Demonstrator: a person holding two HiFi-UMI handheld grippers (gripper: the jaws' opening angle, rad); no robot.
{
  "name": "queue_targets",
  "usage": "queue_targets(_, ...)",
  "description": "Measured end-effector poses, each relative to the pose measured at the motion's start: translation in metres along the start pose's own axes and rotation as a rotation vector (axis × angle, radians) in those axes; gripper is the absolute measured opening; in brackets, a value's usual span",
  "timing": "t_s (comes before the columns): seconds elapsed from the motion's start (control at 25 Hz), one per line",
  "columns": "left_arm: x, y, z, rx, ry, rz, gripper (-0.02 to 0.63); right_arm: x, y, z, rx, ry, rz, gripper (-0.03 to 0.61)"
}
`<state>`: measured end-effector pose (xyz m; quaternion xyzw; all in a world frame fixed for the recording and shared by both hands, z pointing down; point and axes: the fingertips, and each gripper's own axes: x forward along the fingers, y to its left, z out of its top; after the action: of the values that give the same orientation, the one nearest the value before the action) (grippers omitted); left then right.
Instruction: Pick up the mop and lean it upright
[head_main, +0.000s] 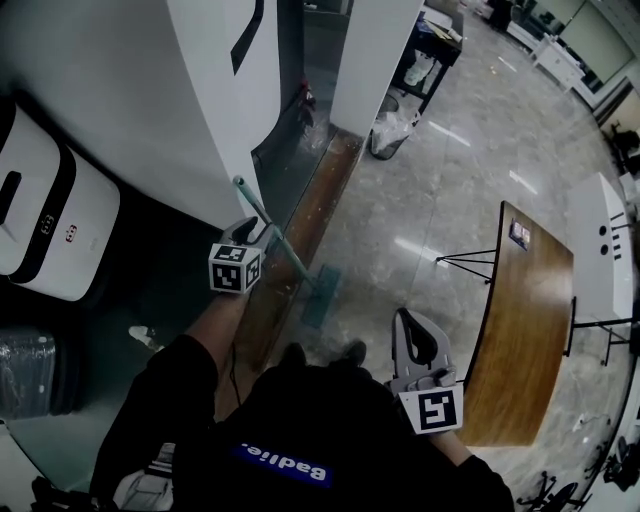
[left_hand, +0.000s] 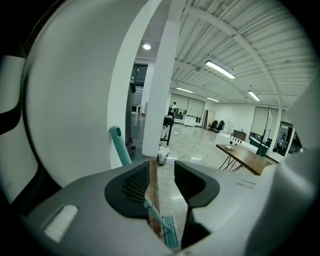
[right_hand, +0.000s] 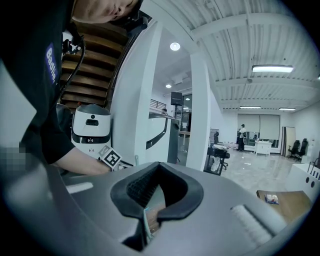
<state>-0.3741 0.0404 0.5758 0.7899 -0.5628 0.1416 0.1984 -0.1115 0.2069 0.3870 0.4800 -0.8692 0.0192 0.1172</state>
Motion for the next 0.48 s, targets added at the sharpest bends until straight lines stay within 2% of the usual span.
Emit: queue_targets(0.48,0.038,0.049,-0.029,-0.052,0.074,0.06,0.183,0.003,-0.002,-0.008,-0.011,0.052,-0.041,0.006)
